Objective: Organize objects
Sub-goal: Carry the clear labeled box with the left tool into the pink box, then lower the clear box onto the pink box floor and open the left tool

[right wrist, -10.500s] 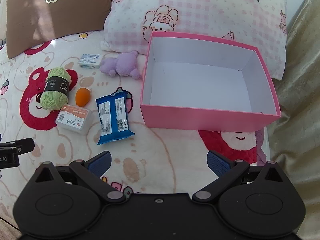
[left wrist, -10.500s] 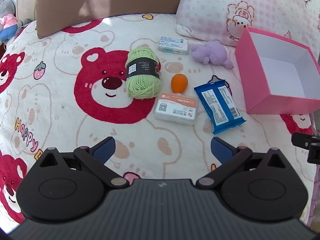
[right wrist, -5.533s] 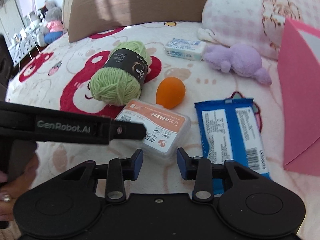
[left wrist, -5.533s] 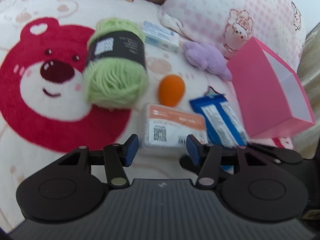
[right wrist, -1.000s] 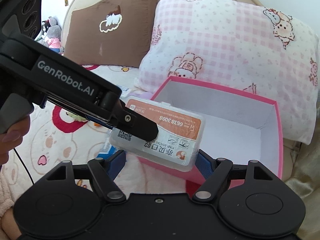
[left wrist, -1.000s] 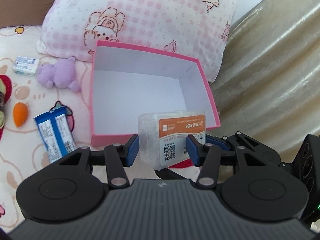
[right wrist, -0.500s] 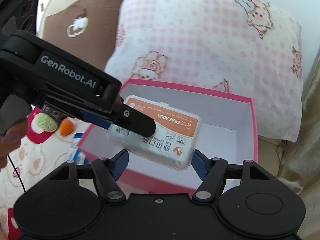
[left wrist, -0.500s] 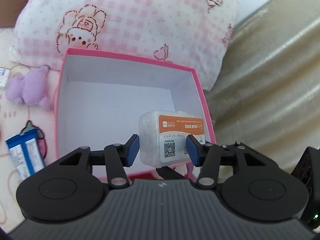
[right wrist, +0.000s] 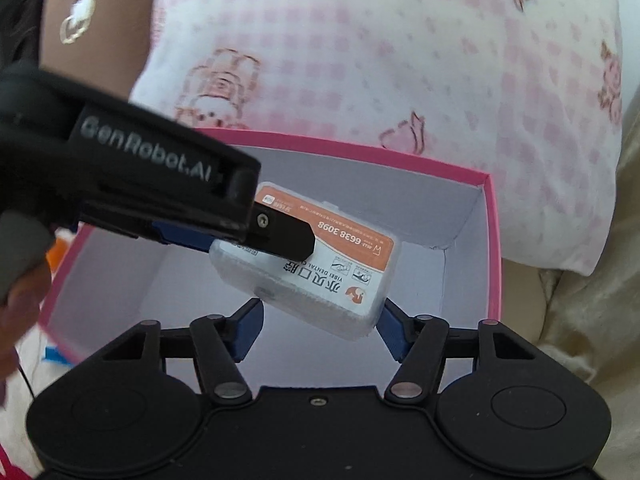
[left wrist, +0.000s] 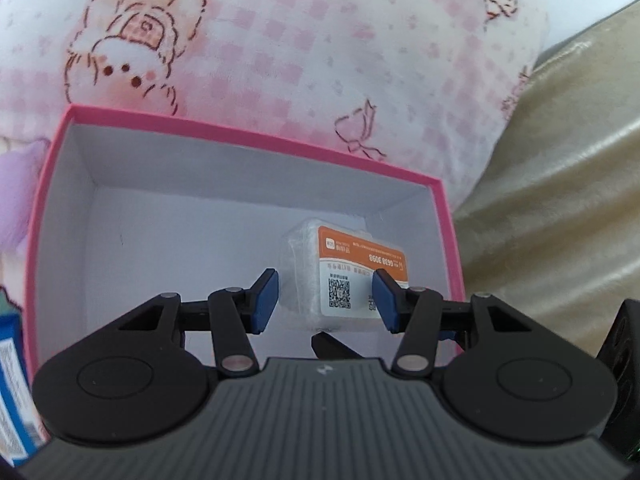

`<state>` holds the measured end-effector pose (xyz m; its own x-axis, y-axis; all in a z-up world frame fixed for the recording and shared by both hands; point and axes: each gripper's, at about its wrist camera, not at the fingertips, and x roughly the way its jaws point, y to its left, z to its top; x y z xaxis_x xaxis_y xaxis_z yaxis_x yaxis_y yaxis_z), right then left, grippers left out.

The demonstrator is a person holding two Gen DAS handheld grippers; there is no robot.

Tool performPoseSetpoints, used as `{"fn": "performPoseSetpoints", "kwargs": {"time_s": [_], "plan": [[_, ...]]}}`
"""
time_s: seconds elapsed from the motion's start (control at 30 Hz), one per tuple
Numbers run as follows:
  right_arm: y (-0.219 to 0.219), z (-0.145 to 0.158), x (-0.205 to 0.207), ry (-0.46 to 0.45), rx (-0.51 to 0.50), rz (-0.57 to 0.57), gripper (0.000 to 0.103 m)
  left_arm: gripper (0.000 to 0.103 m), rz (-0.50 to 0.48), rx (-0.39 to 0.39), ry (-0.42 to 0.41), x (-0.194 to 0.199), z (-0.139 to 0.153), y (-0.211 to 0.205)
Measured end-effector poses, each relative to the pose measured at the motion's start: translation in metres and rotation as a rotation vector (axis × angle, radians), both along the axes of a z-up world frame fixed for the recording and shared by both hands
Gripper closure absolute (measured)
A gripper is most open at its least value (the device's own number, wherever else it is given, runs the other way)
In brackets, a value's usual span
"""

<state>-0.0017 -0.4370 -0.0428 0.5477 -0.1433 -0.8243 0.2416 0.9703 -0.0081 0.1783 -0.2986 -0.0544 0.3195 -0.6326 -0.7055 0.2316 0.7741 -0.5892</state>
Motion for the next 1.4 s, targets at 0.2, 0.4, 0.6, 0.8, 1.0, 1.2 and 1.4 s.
{"fn": "performPoseSetpoints", "kwargs": {"time_s": [0.2,0.4,0.6,0.8,1.0,1.2,1.4], "plan": [[0.002,-0.018,0.012,0.081,-0.086,0.031,0.039,0.053,-0.012,-0.009,0.042,0.013,-0.020,-0.004],[-0.005,-0.036,0.026,0.157,-0.082,0.028,0.039,0.053,-0.013,-0.008,0.085,0.023,-0.042,-0.010],[-0.018,-0.043,0.028,0.181,-0.020,0.035,0.038,0.054,-0.012,-0.009,0.109,0.029,-0.053,-0.016],[-0.017,-0.047,0.027,0.216,-0.032,0.040,0.038,0.055,-0.006,-0.019,0.137,0.030,-0.061,-0.016],[-0.006,-0.046,0.027,0.223,-0.077,0.054,0.035,0.060,-0.028,0.035,0.124,0.028,-0.062,-0.019],[0.005,-0.044,0.017,0.214,-0.141,0.046,0.051,0.063,-0.032,0.051,0.123,0.024,-0.061,-0.023],[0.003,-0.039,0.005,0.172,-0.143,0.037,0.066,0.066,-0.020,0.056,0.137,0.020,-0.063,-0.037]]}}
